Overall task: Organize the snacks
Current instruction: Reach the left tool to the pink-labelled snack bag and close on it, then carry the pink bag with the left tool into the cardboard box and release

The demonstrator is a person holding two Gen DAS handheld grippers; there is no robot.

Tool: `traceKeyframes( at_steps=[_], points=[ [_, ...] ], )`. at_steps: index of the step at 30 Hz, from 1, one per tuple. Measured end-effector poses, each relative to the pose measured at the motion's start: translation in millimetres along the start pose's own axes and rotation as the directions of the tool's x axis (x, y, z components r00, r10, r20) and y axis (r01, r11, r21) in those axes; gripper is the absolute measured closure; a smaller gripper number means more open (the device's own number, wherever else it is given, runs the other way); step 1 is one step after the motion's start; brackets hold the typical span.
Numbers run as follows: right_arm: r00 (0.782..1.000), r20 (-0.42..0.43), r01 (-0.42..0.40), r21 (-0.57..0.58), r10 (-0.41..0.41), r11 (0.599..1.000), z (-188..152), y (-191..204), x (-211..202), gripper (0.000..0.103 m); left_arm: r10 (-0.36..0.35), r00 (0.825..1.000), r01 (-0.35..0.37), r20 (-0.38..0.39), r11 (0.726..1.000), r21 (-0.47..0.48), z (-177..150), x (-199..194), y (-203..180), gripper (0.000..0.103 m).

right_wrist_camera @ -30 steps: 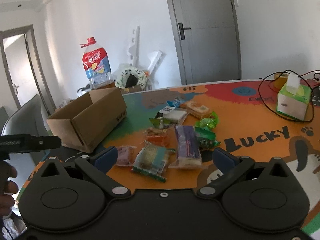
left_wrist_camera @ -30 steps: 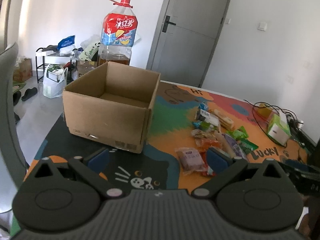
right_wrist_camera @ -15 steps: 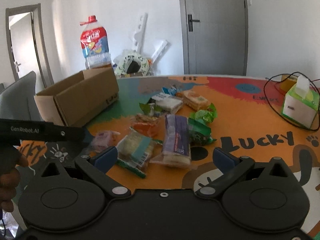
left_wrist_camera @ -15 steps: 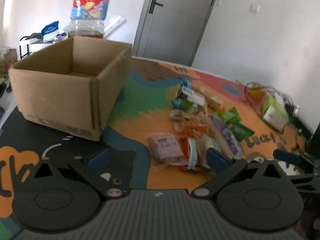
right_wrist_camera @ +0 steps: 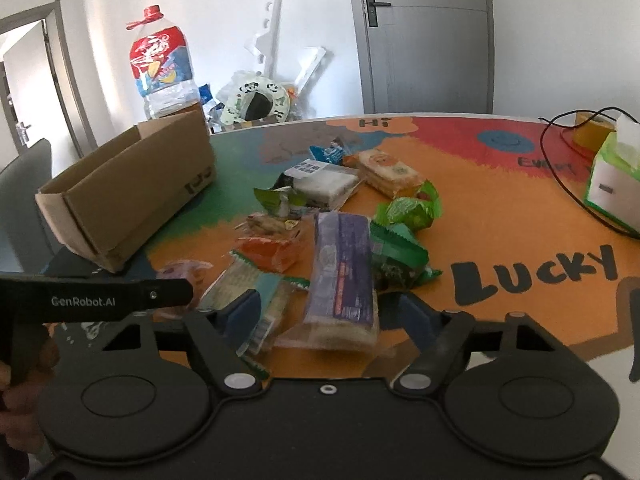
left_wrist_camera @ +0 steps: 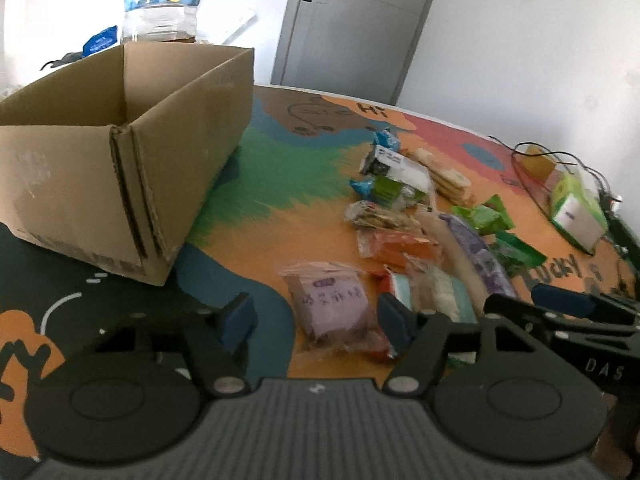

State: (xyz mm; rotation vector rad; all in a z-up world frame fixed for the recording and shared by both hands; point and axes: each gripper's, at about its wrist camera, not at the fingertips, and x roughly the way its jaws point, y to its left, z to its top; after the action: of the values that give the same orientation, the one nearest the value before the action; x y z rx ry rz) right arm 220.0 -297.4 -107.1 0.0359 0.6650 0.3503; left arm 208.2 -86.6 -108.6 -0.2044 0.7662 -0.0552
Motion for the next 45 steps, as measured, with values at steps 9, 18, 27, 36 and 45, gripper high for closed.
traceKeyframes(
  at_steps=[9,18,27,36,45],
  points=[
    [0.999,-0.041,0.011,0.002,-0.011,1.000,5,-1,23,0.043,0.034,0.999,-0.035,0.020,0.999,0.027,-2,1,-5,0.057],
    [0.997,-0.073,0.002,-0.015,-0.003,1.000,-1,2,19,0.067,0.011,1.000,-0.011,0.013,1.000,-0.001,-8,-9,-2,0.071],
    [0.999,-0.040,-0.008,0.032,0.009,0.999,1,0,-3,0.071,-0.014,1.000,0.015,0.021,0.999,-0.035,-8,-24,2,0.071],
    [0.999,0.030,-0.016,0.025,0.015,1.000,16,11,-24,0.075,-0.028,0.997,0.032,0.074,0.998,-0.045,3,-45,12,0.071],
    [0.997,0.070,-0.032,0.037,0.030,0.999,23,23,-29,0.083,-0.018,0.992,0.025,0.123,0.998,-0.057,16,-62,31,0.071]
  ],
)
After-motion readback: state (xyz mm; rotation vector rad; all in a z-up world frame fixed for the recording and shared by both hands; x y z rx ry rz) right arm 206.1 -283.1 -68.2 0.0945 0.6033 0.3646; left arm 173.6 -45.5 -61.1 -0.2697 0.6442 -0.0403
